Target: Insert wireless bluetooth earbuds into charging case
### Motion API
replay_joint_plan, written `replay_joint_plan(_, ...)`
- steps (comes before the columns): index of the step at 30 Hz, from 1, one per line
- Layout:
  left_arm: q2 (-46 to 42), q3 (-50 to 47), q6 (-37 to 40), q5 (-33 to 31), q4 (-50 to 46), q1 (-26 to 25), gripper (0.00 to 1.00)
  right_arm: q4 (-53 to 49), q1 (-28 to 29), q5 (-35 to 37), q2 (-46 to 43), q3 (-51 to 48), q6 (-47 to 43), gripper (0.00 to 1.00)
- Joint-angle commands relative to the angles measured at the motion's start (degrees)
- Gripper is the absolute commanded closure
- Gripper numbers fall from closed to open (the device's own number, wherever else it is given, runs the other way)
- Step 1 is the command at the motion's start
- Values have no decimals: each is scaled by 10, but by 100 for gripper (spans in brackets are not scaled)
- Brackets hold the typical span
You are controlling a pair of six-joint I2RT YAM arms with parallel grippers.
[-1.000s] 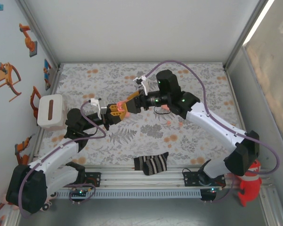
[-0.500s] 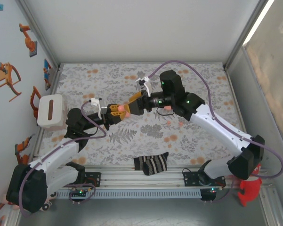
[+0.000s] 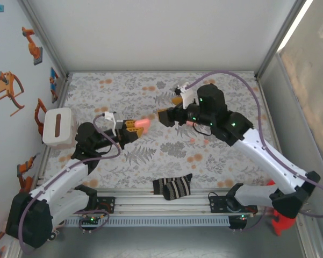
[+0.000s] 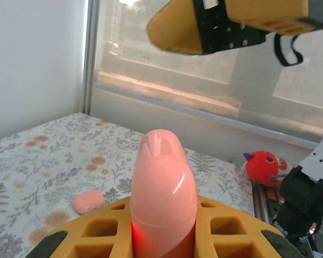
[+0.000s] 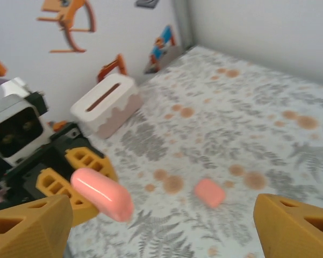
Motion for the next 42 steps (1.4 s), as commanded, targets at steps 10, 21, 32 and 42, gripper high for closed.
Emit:
replay_joint_plan(10, -80, 38, -28, -92, -283, 1, 100, -47, 2, 295, -55, -42, -13, 2)
replay_joint_plan(21, -116, 30, -110, -148, -424, -3, 100, -44, 3, 333, -56, -60, 8, 0)
replay_joint_plan(32, -109, 2, -190, -204, -523, -7, 100, -53, 2, 349, -54, -75, 6, 0)
replay_joint_plan(42, 43, 12, -235, -191, -418, -8, 97, -54, 2, 348, -49, -81, 8, 1)
